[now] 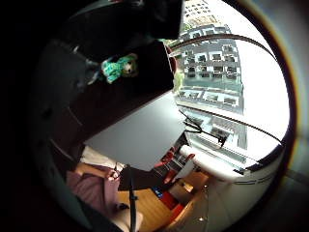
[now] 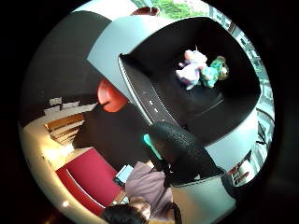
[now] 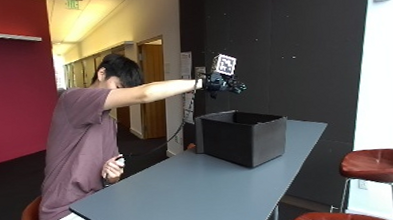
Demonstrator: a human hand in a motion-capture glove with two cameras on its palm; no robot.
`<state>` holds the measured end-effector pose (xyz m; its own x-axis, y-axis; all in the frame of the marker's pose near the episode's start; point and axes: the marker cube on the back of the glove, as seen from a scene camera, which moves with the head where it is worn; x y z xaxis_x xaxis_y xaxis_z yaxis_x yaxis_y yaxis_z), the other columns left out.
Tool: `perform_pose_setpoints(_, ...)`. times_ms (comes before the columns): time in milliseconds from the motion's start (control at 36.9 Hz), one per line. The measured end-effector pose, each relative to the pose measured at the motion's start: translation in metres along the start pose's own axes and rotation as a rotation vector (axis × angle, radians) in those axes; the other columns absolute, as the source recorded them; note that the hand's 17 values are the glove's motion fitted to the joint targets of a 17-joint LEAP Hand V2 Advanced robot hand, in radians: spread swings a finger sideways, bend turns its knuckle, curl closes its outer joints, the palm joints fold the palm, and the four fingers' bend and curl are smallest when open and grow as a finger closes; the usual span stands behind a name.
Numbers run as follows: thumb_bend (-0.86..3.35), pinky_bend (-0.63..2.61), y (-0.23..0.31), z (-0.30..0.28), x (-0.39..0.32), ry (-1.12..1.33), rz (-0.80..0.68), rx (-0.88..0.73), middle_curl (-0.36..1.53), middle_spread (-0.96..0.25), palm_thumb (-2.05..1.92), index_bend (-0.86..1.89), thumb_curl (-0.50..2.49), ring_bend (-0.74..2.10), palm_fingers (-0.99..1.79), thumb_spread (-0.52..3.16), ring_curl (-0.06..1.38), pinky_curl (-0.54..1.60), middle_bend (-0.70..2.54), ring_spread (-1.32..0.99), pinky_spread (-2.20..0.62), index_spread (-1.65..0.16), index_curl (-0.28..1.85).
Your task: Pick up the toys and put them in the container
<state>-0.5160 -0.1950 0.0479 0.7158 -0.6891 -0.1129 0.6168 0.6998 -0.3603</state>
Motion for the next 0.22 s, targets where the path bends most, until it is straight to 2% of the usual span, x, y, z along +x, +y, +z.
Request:
perform_pose_setpoints(54,-0.04,1.15,-0.004,-0.007,-0.018,-0.1,0.097,0.006,0.26,0.02,-0.04,0.05,0.43,0.23,-0.42,1.16,0.36,0.41,0.05,0.06,0.08,-0.23,0.27)
perform_pose_setpoints(81,-0.04,1.14,-0.006,-0.01,-0.026,-0.12,0.1,0.009,0.26,0.02,-0.04,0.06,0.43,0.22,-0.41,1.16,0.36,0.4,0.05,0.06,0.08,-0.23,0.26)
perform_pose_setpoints(217,-0.04,1.12,0.014,0.003,0.002,0.13,-0.154,-0.022,0.22,0.02,-0.04,0.06,0.4,0.21,-0.38,1.19,0.36,0.39,0.05,0.07,0.09,-0.22,0.24)
